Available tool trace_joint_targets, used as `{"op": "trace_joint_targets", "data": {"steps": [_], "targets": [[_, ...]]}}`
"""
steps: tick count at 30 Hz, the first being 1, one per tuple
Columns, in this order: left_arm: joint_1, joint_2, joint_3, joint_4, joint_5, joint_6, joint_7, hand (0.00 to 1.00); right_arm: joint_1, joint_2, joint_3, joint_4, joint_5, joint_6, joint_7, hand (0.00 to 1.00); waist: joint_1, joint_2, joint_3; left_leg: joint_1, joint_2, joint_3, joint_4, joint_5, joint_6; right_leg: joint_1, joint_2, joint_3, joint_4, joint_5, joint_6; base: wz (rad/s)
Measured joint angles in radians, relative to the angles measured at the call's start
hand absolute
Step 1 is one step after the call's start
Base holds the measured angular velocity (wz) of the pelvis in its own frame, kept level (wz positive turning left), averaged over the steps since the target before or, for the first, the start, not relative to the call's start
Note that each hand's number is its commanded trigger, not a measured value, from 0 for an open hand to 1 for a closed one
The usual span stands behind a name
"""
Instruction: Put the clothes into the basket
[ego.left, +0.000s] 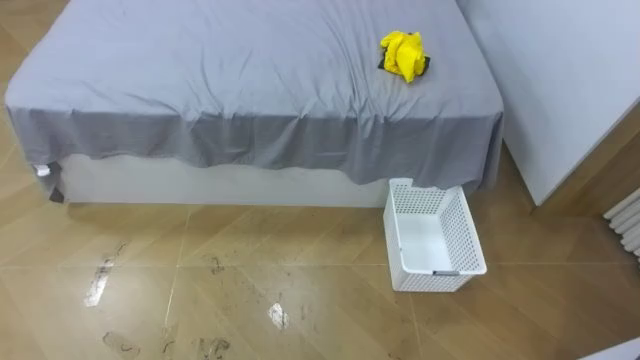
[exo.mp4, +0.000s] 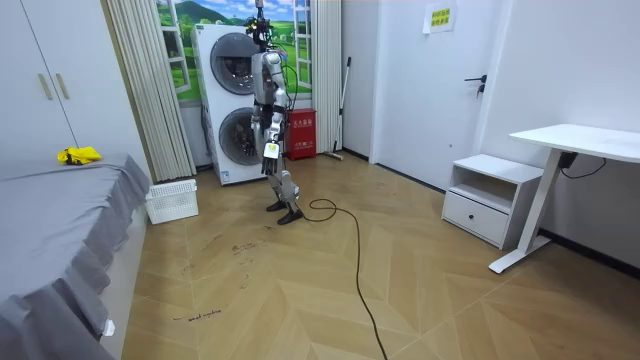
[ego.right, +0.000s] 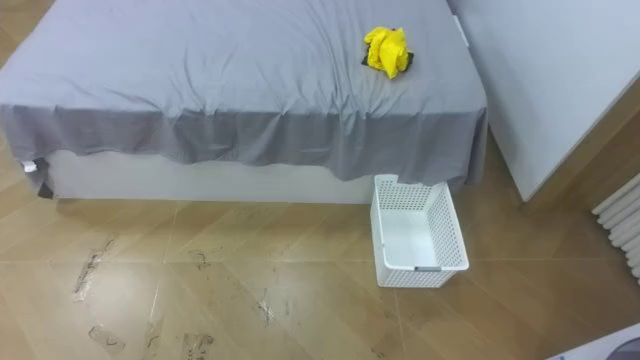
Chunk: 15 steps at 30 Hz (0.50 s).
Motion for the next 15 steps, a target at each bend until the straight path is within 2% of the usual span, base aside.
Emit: {"op": "trace_joint_targets", "data": {"steps": [15], "targets": [[0.0, 0.001, 0.0, -0.004, -0.013, 0.0, -0.006, 0.0, 0.001, 0.001, 0.0, 0.0, 0.006, -0.001, 0.002, 0.0, 0.0, -0.003, 0.0007, -0.001, 0.0, 0.0, 0.0, 0.0, 0.0, 0.0, 0.0, 0.002, -0.002, 0.0, 0.0, 0.0]]}}
